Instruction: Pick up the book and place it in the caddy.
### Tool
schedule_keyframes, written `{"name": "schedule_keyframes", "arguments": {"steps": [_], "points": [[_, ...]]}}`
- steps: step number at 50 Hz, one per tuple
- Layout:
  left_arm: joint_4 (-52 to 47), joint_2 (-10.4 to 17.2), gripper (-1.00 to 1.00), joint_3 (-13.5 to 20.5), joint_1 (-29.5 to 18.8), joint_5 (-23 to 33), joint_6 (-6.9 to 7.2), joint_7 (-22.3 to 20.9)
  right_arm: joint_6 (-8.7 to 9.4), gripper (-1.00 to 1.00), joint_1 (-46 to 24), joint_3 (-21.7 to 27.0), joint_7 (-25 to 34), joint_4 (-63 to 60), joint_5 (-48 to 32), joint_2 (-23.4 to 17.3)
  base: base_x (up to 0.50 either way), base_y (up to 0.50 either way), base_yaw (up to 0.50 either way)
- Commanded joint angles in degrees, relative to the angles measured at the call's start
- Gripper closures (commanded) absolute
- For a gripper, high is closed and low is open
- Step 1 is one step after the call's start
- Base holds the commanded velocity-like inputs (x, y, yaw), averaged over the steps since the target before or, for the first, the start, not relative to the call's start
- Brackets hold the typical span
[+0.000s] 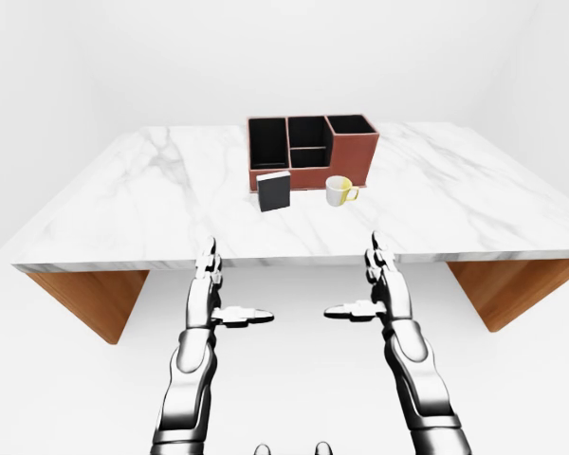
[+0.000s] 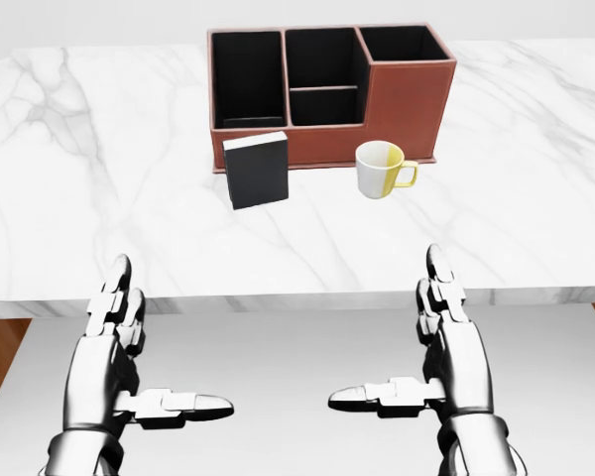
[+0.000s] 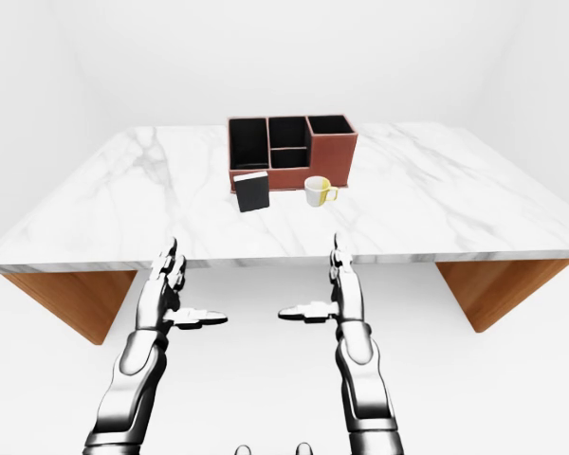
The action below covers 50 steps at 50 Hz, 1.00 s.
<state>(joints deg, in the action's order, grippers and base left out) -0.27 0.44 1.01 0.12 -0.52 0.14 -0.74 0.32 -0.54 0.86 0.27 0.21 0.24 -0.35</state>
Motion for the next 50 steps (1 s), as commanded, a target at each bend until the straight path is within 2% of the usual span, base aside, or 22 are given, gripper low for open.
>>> {"name": "schedule_keyframes", "arguments": {"steps": [1, 2, 4, 5, 8, 9, 11, 13, 16, 17, 20, 29, 32, 36, 43, 50], "points": [[-0.8, 0.9, -1.00, 1.9, 0.1, -0.8, 0.51, -1.0, 3.04, -1.00, -2.6, 1.4, -0.1, 0.4, 0.8, -0.5, 0.00, 0.00, 0.00], [-0.7, 0.9, -1.00, 2.0, 0.0, -0.9, 0.56, -1.0, 2.85, -1.00, -3.0, 1.4, -0.1, 1.0, 0.9, -0.7, 0.00, 0.00, 0.00], [-0.6, 1.0, -1.00, 2.1, -0.1, -0.8, 0.49, -1.0, 4.68, -1.00, -3.4, 0.8, 1.1, 0.3, 0.1, -1.5, 0.00, 0.00, 0.00], [-0.6, 1.0, -1.00, 2.1, -0.2, -0.8, 0.51, -1.0, 4.01, -1.00, -3.7, 1.3, 0.7, 0.9, 0.5, -1.1, 0.00, 0.00, 0.00], [-0.7, 1.1, -1.00, 2.2, -0.3, -0.8, 0.55, -0.9, 3.76, -1.00, -4.7, 2.0, 0.7, 1.5, 1.4, -1.3, 0.00, 0.00, 0.00], [-1.1, 1.1, -1.00, 2.4, -0.5, -0.8, 1.03, -0.9, 3.26, -1.00, -5.2, 2.1, 0.7, 2.2, 1.0, -1.6, 0.00, 0.00, 0.00], [-1.6, 1.2, -1.00, 2.5, -0.6, -0.9, 1.48, -1.0, 3.96, -1.00, -5.4, 1.9, 0.6, 2.1, 0.1, -1.9, 0.00, 0.00, 0.00], [-2.3, 1.3, -1.00, 2.2, -0.3, -0.5, 1.36, -1.4, 4.68, -1.00, -5.4, 1.6, 1.1, 1.9, -2.3, -2.5, 0.00, 0.00, 0.00], [-3.5, 1.4, -1.00, 2.4, -0.6, -0.3, 2.53, -1.5, 4.68, -1.00, -5.8, 2.0, 1.7, 1.0, -2.9, -2.6, 0.00, 0.00, 0.00], [-4.3, 1.6, -1.00, 2.8, -1.1, -0.7, 3.80, -1.5, 4.68, -1.00, -6.4, 2.4, 2.0, 0.3, -2.9, -2.9, 0.00, 0.00, 0.00], [-5.4, 1.7, -1.00, 3.2, -1.7, -0.8, 4.86, -1.4, 4.68, -1.00, -7.1, 2.8, 2.6, -0.5, -3.0, -3.2, 0.00, 0.00, 0.00], [-8.1, 3.9, -1.00, 5.9, -7.1, -2.9, 4.86, -1.4, 4.68, -1.00, -10.4, 4.3, 6.3, -3.2, -1.6, -4.9, 0.00, 0.00, 0.00], [-7.7, 4.7, -1.00, 7.2, -9.9, -5.1, 4.86, -1.7, 4.68, -1.00, -12.4, 4.9, 6.9, -3.6, -1.3, -5.5, 0.00, 0.00, 0.00], [-7.6, 5.8, -1.00, 7.5, -12.3, -6.0, 4.86, -1.6, 4.68, -1.00, -14.6, 5.3, 7.5, -3.2, -0.9, -6.2, 0.00, 0.00, 0.00], [-8.7, 7.1, -1.00, 8.0, -15.5, -6.0, 4.86, -1.1, 4.68, -1.00, -17.2, 5.1, 8.7, -4.7, -0.8, -6.8, 0.00, 0.00, 0.00], [-10.4, 8.0, -1.00, 8.7, -16.8, -6.4, 4.86, -0.9, 4.68, -1.00, -19.3, 5.2, 9.5, -6.0, 0.2, -7.0, 0.00, 0.00, 0.00]]}}
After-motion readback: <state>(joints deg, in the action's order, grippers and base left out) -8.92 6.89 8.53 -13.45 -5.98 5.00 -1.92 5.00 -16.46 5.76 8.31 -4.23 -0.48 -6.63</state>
